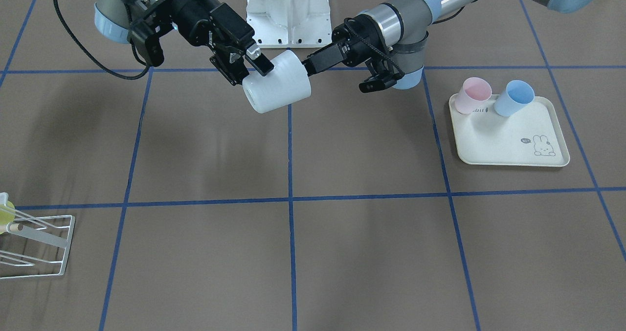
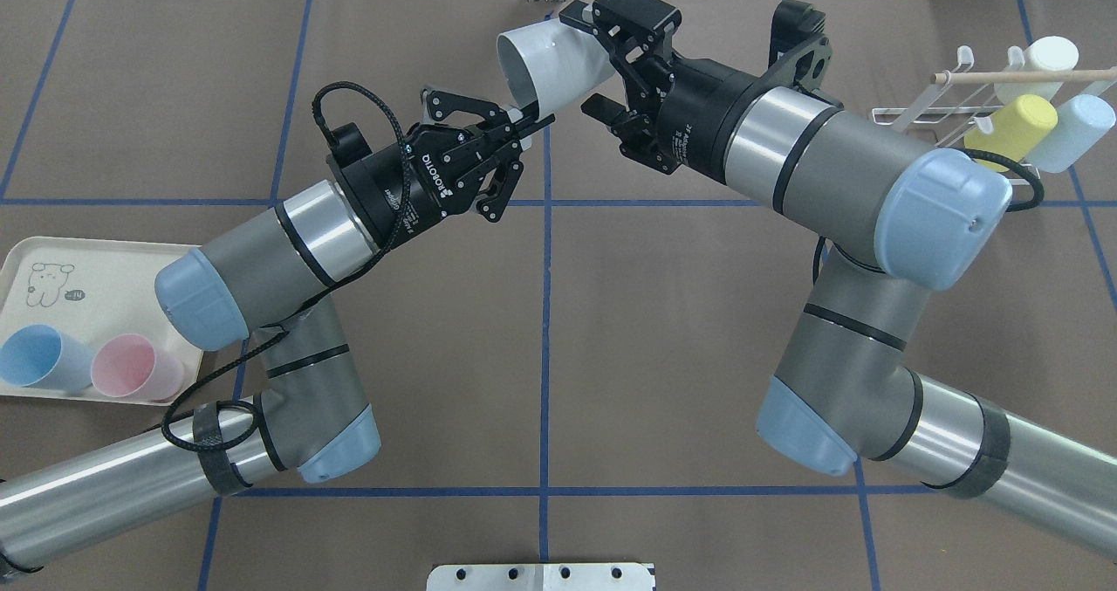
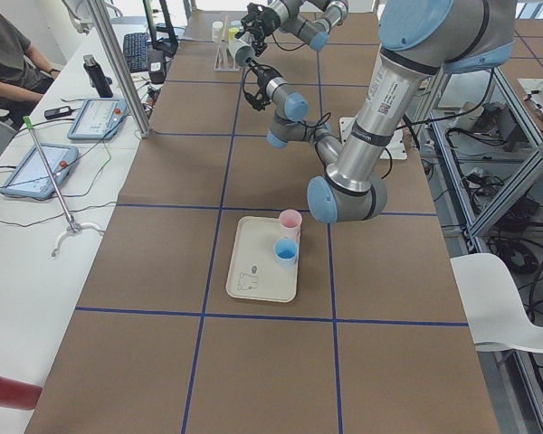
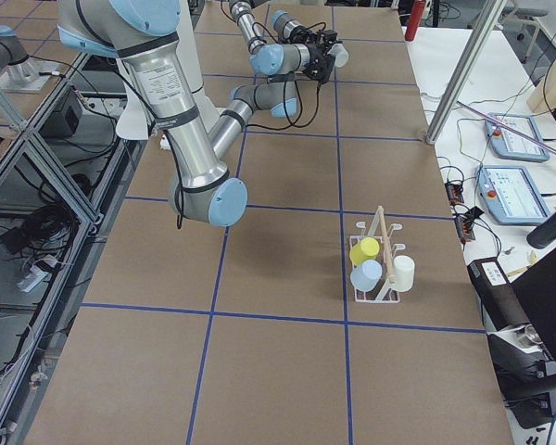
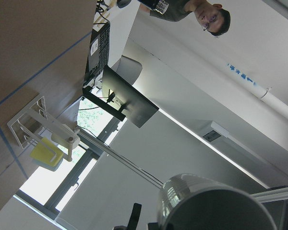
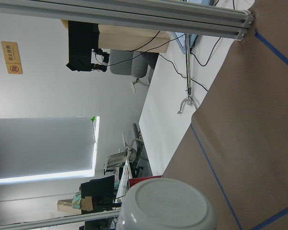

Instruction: Transfer IKEA cup to right arm and place on rack

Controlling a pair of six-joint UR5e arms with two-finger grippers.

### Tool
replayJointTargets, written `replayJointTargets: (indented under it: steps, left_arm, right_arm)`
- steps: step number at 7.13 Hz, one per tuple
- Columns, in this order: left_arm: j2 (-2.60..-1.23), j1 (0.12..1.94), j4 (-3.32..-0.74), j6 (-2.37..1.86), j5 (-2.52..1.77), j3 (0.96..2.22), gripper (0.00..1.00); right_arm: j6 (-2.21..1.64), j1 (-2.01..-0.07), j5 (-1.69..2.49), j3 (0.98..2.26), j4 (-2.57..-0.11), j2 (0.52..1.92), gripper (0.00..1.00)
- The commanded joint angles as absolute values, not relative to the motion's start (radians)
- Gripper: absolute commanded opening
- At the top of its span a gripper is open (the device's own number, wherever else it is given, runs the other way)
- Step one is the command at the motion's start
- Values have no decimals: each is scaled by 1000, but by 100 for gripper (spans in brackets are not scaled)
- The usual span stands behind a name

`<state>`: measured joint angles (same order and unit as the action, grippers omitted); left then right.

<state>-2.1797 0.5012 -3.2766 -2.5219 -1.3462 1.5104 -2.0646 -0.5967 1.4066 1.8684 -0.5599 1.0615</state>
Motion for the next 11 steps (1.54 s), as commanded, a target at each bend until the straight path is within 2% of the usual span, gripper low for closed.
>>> replayJointTargets:
  steps: [1,10,11]
  left_arm:
    - [-2180,500,-3277,-2523,-1345,1516,0]
    - [-2181,448,-3277,-2522,-1310,1531,0]
    - [-2187,443,-3277,-2522,-1310,1531,0]
  right_arm:
    - [-2065,-597,1405,1867,-560,1062,99]
    - [-2066,-598,1408,1862,-560,1062,98]
    - [-2071,-598,1407,1862,-560,1062,78]
